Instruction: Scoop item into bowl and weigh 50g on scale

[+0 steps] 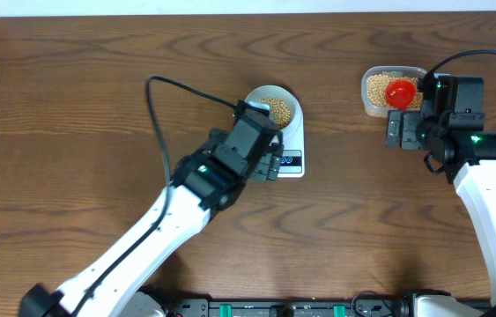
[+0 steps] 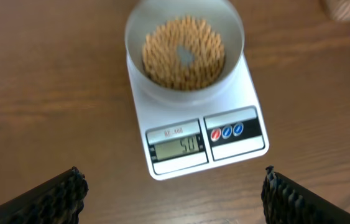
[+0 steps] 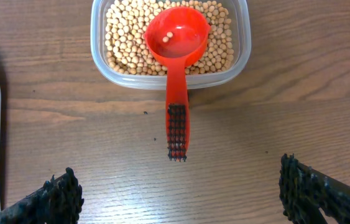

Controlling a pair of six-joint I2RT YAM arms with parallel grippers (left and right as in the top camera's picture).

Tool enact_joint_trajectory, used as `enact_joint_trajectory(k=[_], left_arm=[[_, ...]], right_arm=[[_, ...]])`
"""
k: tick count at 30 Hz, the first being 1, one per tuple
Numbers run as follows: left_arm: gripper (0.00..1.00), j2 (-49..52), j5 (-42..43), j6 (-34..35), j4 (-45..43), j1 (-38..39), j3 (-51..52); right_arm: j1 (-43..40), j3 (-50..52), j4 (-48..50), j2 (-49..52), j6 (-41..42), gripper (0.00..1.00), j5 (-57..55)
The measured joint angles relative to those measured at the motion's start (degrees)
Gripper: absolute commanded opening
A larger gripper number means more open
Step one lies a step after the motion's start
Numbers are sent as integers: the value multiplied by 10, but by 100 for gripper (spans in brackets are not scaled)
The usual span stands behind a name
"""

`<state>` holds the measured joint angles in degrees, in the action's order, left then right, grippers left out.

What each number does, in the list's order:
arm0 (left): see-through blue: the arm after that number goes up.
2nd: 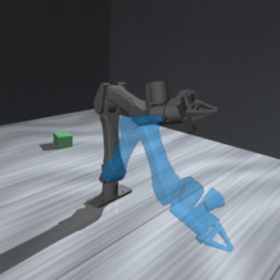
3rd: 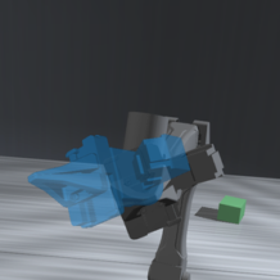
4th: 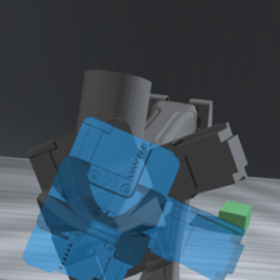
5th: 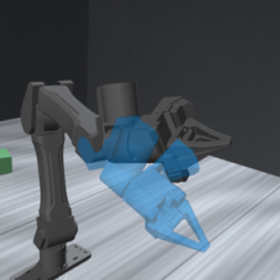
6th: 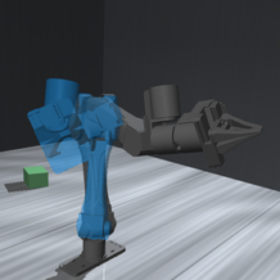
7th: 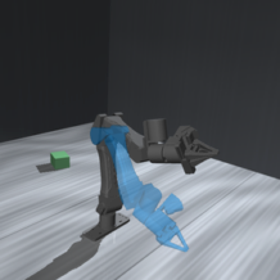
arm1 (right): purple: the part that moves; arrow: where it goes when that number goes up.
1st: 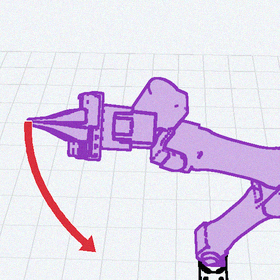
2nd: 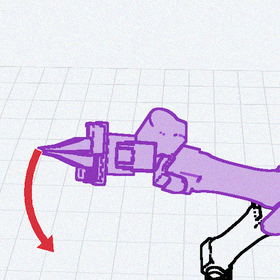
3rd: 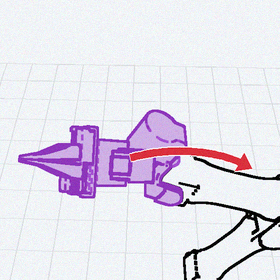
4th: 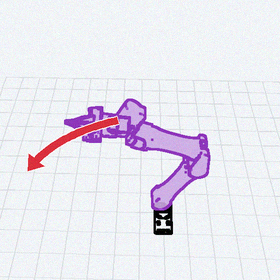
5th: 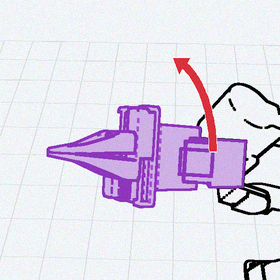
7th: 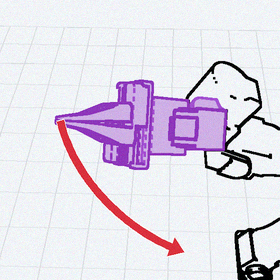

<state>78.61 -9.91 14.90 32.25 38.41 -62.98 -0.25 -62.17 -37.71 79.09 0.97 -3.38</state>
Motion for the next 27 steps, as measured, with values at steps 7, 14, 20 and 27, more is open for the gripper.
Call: enact_joint_trajectory(k=[7, 14, 20, 27], left_arm=[[92, -105, -8, -16, -26, -48, 73], [92, -279, 3, -21, -88, -115, 208], [92, -413, 52, -29, -177, -199, 313], [92, -543, 109, -32, -323, -297, 451]], right_arm=[[0, 0, 0, 0, 0, 99, 0], [0, 0, 0, 0, 0, 99, 0], [0, 0, 0, 0, 0, 99, 1], [0, -1, 0, 0, 0, 99, 2]])
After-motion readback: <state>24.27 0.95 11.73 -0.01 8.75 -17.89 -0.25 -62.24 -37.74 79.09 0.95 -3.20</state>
